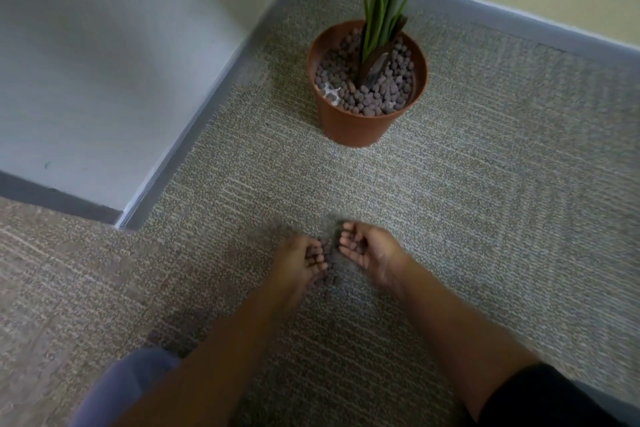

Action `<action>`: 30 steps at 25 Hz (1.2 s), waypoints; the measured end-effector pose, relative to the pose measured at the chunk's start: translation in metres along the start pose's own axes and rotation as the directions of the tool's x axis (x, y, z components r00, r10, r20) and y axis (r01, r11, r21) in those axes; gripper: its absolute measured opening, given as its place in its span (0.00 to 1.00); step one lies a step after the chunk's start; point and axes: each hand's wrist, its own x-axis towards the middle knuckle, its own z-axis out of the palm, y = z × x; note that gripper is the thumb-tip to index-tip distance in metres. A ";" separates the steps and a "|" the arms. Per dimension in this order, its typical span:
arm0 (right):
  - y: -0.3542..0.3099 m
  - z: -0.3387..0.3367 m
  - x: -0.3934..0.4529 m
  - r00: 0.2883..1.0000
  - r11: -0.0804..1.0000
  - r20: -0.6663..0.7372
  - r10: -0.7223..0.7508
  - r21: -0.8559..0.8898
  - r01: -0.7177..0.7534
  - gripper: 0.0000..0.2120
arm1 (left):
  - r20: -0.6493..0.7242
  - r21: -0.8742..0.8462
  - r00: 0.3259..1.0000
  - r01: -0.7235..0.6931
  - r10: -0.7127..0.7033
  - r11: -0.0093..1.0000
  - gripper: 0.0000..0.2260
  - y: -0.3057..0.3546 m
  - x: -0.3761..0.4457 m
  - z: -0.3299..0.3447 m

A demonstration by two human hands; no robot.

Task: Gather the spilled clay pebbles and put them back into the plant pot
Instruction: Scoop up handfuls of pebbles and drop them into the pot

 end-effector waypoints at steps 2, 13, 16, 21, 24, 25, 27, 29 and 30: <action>-0.013 0.012 -0.001 0.998 0.994 0.033 -0.049 0.104 0.046 0.17 | 0.037 -0.245 0.998 -0.039 0.049 0.969 0.12 0.019 -0.005 0.017; -0.158 0.040 -0.049 0.827 0.770 0.293 -0.480 0.593 0.237 0.10 | 0.307 -0.584 0.929 0.012 0.207 0.811 0.22 0.172 -0.019 0.112; -0.161 0.043 -0.049 0.851 0.765 0.280 -0.445 0.613 0.198 0.16 | 0.285 -0.612 0.938 0.019 0.198 0.790 0.26 0.181 -0.011 0.119; -0.162 0.040 -0.043 0.856 0.779 0.279 -0.435 0.593 0.202 0.19 | 0.327 -0.566 0.925 0.029 0.192 0.824 0.32 0.176 -0.001 0.118; -0.154 0.030 -0.036 0.867 0.807 0.249 -0.432 0.535 0.248 0.16 | 0.336 -0.530 0.912 -0.025 0.237 0.848 0.29 0.170 -0.001 0.111; -0.147 0.022 -0.032 0.870 0.819 0.244 -0.428 0.511 0.260 0.15 | 0.325 -0.489 0.911 -0.068 0.254 0.870 0.27 0.165 0.001 0.106; -0.125 0.007 -0.024 0.889 0.862 0.242 -0.388 0.437 0.256 0.13 | 0.234 -0.288 0.934 -0.200 0.271 0.937 0.19 0.151 0.005 0.090; -0.096 0.001 -0.015 0.948 0.958 0.179 -0.264 0.162 0.237 0.11 | 0.077 0.108 0.957 -0.286 0.279 0.952 0.10 0.129 0.012 0.067; -0.080 0.000 -0.010 0.973 0.976 0.126 -0.195 -0.076 0.205 0.09 | 0.025 0.342 0.959 -0.274 0.283 0.899 0.09 0.115 0.019 0.053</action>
